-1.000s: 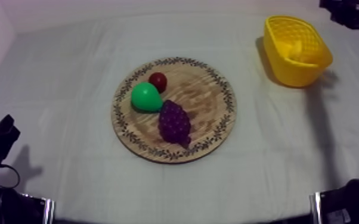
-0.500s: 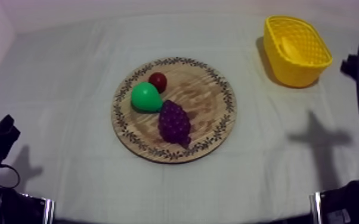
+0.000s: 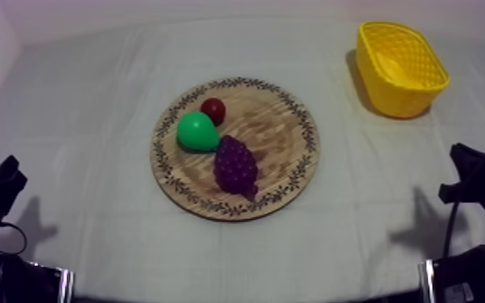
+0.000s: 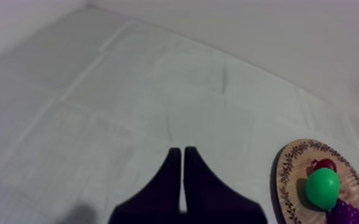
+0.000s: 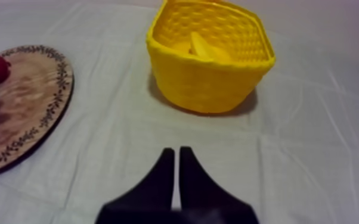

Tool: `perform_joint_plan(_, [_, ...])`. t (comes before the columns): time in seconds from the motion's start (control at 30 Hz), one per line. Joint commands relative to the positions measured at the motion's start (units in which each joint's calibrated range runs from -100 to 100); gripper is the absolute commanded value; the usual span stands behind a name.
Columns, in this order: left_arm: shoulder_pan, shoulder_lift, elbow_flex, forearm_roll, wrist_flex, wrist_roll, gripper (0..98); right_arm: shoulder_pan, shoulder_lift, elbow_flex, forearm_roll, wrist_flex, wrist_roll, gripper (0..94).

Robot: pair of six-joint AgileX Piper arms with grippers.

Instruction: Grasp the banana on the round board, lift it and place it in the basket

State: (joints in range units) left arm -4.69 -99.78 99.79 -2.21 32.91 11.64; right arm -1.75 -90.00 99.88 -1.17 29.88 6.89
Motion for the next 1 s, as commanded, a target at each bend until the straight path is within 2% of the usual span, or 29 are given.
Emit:
perform_joint_plan(0.0, [0.0, 0.0, 0.0, 0.03, 0.0, 0.0, 0.1, -0.1, -3.8, 0.0, -0.2, 4.5, -1.4, 0.4])
perform_joint_plan(0.17, [0.0, 0.0, 0.0, 0.03, 0.0, 0.0, 0.1, -0.1, -5.4, 0.0, -0.3, 7.2, -1.1, 0.7])
perform_joint_plan(0.57, [0.0, 0.0, 0.0, 0.03, 0.0, 0.0, 0.1, -0.4, -5.7, 0.0, -0.3, 7.7, 2.6, 0.4])
perform_joint_plan(0.97, [0.0, 0.0, 0.0, 0.03, 0.0, 0.0, 0.1, -0.4, -5.7, 0.0, -0.3, 7.7, 3.0, 0.4])
